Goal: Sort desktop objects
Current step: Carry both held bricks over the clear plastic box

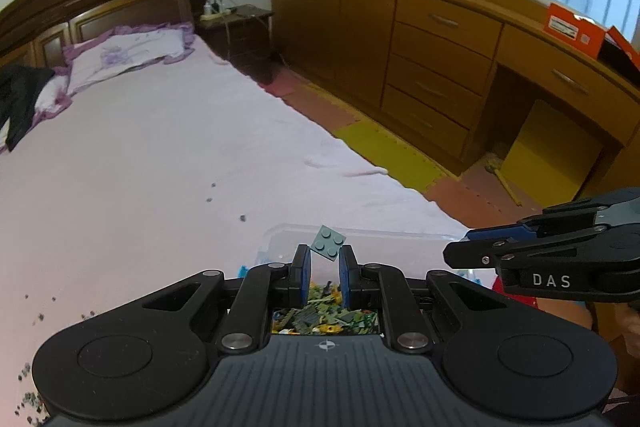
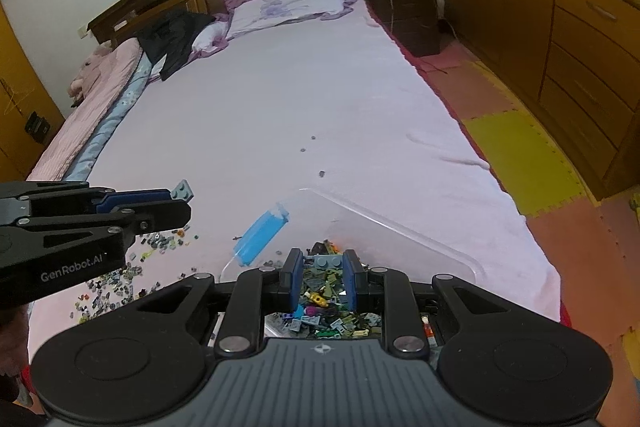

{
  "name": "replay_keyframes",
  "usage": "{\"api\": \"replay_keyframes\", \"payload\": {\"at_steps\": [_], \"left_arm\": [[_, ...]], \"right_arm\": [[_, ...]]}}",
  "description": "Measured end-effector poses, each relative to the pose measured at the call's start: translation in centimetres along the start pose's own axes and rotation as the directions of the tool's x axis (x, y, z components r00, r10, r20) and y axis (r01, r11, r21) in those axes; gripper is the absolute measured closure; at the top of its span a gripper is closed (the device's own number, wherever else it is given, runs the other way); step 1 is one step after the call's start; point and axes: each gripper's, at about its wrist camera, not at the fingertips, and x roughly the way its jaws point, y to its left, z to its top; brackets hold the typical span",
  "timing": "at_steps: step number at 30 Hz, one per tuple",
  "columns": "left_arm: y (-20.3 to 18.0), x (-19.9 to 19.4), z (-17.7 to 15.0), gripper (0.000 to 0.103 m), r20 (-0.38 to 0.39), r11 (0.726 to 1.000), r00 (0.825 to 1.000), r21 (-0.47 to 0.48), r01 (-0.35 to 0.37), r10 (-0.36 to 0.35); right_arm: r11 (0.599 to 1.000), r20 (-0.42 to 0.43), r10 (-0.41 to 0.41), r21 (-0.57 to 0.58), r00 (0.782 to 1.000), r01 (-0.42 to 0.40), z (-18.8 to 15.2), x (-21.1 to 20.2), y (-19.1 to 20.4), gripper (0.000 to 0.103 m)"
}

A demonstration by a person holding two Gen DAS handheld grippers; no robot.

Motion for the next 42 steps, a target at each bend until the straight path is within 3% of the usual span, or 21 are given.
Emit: {"api": "replay_keyframes", "payload": {"at_steps": [21, 42], "left_arm": [[-4.7, 2.6, 0.7, 0.087, -0.043, 0.989, 0.994, 0.105, 0.106, -0.102], [-4.6, 3.6, 1.3, 0.087, -0.072, 0.99, 0.992, 0.087, 0.113, -0.107]], "right_arm": [[0.997, 0.006, -0.039, 0.064, 0.999, 0.039, -0.5, -0.4, -3.2, 0.08], [0.996, -0.008, -0.046, 0.079, 0.999, 0.046, -0.7, 0.2, -3.4, 0.08]]}}
